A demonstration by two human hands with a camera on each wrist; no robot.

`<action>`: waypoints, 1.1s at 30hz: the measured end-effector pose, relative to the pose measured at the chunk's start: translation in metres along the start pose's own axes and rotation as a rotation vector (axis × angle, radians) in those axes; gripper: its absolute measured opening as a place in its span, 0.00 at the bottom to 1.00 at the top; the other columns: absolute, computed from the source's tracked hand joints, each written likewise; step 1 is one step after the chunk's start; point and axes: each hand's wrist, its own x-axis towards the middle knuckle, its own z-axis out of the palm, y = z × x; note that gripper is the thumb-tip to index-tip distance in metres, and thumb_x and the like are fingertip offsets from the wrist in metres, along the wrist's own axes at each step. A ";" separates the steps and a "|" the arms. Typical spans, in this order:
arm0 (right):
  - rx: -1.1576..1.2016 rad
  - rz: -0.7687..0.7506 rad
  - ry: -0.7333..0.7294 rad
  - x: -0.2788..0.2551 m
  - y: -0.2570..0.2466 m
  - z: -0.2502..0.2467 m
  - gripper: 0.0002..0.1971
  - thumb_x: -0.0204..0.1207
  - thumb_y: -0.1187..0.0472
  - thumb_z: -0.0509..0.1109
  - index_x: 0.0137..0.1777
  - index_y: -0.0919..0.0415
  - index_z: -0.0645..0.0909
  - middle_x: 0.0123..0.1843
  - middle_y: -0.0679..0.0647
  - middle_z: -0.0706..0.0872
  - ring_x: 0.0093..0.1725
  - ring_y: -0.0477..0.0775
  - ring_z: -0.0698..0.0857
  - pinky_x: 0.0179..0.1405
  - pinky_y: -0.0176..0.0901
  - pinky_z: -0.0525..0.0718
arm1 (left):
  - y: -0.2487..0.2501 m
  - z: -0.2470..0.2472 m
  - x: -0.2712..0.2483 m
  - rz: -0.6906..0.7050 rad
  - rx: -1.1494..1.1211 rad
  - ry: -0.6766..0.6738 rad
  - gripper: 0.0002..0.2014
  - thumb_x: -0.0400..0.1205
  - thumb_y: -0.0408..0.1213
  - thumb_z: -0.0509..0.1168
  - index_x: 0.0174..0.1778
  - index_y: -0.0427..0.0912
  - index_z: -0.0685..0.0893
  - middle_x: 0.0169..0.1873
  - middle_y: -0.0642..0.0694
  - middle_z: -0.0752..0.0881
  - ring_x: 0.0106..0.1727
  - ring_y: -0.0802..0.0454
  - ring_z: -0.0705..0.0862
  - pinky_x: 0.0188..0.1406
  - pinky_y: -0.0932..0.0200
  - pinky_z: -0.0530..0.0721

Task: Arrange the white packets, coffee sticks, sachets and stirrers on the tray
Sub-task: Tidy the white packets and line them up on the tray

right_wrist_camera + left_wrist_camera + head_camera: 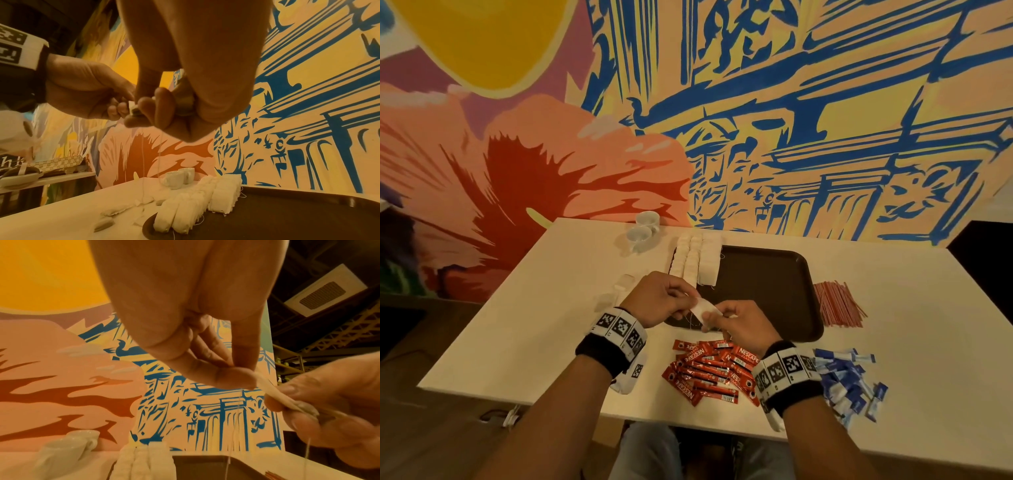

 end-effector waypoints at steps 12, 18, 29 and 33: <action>0.423 0.398 0.028 0.004 0.013 -0.010 0.16 0.80 0.69 0.69 0.66 0.60 0.81 0.53 0.61 0.85 0.44 0.55 0.84 0.48 0.50 0.82 | -0.028 -0.029 0.040 -0.004 0.239 0.308 0.05 0.80 0.36 0.71 0.43 0.49 0.92 0.34 0.49 0.91 0.34 0.54 0.90 0.43 0.58 0.88; 0.669 0.454 -0.017 -0.001 0.012 -0.012 0.19 0.82 0.55 0.74 0.63 0.70 0.82 0.52 0.62 0.83 0.40 0.53 0.84 0.46 0.47 0.85 | -0.049 -0.017 0.082 -0.075 0.501 0.161 0.05 0.80 0.38 0.71 0.43 0.54 0.90 0.42 0.50 0.91 0.46 0.51 0.88 0.46 0.62 0.82; 0.836 0.525 0.050 -0.006 0.016 -0.030 0.29 0.75 0.48 0.77 0.67 0.72 0.84 0.65 0.69 0.84 0.56 0.60 0.88 0.43 0.45 0.92 | -0.088 0.015 0.128 -0.177 0.716 -0.083 0.09 0.83 0.35 0.68 0.50 0.53 0.91 0.58 0.47 0.89 0.58 0.47 0.87 0.61 0.54 0.86; 0.826 0.539 0.077 -0.005 0.019 -0.034 0.28 0.77 0.47 0.76 0.67 0.71 0.84 0.63 0.68 0.86 0.56 0.60 0.90 0.48 0.47 0.93 | -0.102 0.025 0.138 -0.224 0.758 -0.106 0.12 0.84 0.32 0.65 0.54 0.52 0.91 0.60 0.47 0.86 0.59 0.47 0.85 0.58 0.57 0.86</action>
